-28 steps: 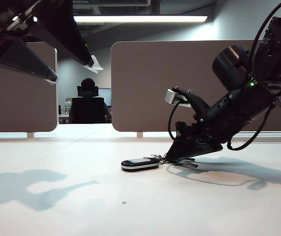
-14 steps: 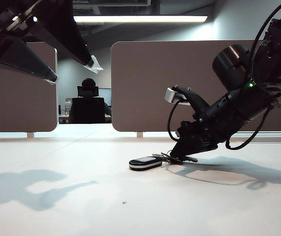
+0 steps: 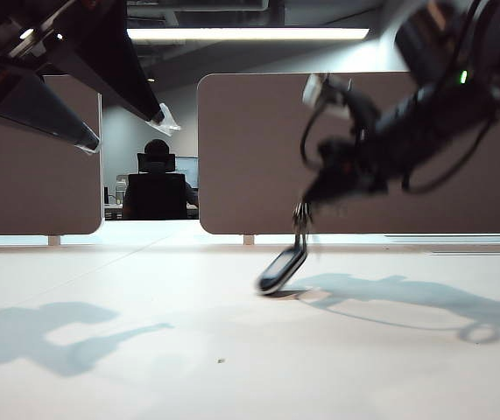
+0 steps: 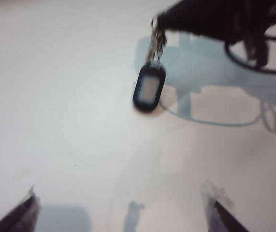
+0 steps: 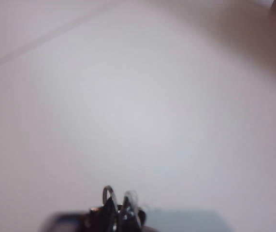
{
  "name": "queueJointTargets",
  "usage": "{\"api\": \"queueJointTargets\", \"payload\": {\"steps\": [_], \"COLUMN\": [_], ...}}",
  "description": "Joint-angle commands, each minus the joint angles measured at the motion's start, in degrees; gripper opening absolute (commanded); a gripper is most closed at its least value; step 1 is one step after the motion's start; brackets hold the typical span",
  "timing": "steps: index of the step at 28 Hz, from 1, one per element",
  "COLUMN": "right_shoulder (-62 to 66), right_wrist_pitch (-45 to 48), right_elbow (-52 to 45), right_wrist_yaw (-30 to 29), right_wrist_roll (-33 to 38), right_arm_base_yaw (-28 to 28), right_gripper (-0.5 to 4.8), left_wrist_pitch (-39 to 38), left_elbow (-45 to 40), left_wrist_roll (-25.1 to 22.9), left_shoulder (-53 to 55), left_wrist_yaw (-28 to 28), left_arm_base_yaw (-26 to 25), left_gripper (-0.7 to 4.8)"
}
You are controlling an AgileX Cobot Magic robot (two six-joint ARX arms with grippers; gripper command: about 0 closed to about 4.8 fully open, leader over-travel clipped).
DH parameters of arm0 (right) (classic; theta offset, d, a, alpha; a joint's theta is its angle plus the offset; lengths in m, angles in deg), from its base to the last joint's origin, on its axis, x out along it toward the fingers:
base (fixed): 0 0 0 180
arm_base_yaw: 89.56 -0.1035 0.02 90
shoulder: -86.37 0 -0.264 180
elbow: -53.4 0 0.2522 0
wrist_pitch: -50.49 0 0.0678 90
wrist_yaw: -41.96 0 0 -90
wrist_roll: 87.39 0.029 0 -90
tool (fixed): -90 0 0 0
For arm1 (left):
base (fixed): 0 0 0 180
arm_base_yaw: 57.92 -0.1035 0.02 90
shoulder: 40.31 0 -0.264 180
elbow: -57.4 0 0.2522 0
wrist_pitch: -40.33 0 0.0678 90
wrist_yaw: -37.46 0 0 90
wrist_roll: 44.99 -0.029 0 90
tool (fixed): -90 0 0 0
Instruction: Hang the bunch of keys on the hook.
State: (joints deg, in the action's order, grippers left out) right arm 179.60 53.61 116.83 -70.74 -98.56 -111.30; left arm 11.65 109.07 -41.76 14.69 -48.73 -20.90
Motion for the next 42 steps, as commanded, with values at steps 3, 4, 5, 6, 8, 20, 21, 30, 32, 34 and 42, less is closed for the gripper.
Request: {"api": "queueJointTargets", "payload": {"steps": [3,4,5,6,8,20,21,30,32,34,42], "right_shoulder": [-9.2,-10.8,-12.7,-14.2,-16.9,-11.0,-9.3,5.4,9.0,13.0,29.6], "right_wrist_pitch": [1.0,1.0,0.9,0.8,-2.3,-12.0,-12.1,-12.3,-12.3,-12.3,-12.4], "right_elbow": [0.3,0.3,0.3,0.5,2.3,26.3,28.5,44.3,47.4,50.7,66.6], "right_wrist_yaw": [0.2,0.7,2.0,3.3,6.6,8.2,7.3,6.0,6.0,6.1,7.8], "right_wrist_roll": [1.9,2.1,2.2,2.2,2.2,1.7,1.7,2.1,2.0,2.0,1.7], "right_arm_base_yaw": [-0.1,0.0,0.0,0.0,0.2,12.4,14.1,22.4,22.9,23.0,23.5], "right_gripper": [-0.06,-0.06,-0.06,-0.06,-0.06,-0.06,-0.06,-0.06,-0.06,-0.06,-0.06], "left_wrist_pitch": [1.0,1.5,2.5,3.5,6.1,17.9,18.0,17.7,17.0,16.7,15.8], "left_elbow": [0.2,0.2,0.2,0.3,0.6,9.4,10.6,21.6,22.8,23.2,23.2], "left_wrist_roll": [-0.2,-0.2,-0.2,-0.2,-0.2,0.2,0.2,-2.8,-4.5,-5.0,-7.0], "left_shoulder": [-0.2,-0.2,-0.2,-0.2,-0.2,0.8,1.4,9.2,10.7,11.9,14.9], "left_wrist_yaw": [-0.2,-0.2,-0.1,-0.1,0.1,-0.2,-0.2,-1.7,-1.7,-1.7,-7.1], "left_arm_base_yaw": [0.0,0.0,0.0,0.0,0.0,0.0,0.0,0.0,0.0,0.0,0.0], "left_gripper": [4.79,4.79,4.79,4.79,4.79,4.79,4.79,4.79,4.79,4.79,4.79]}}
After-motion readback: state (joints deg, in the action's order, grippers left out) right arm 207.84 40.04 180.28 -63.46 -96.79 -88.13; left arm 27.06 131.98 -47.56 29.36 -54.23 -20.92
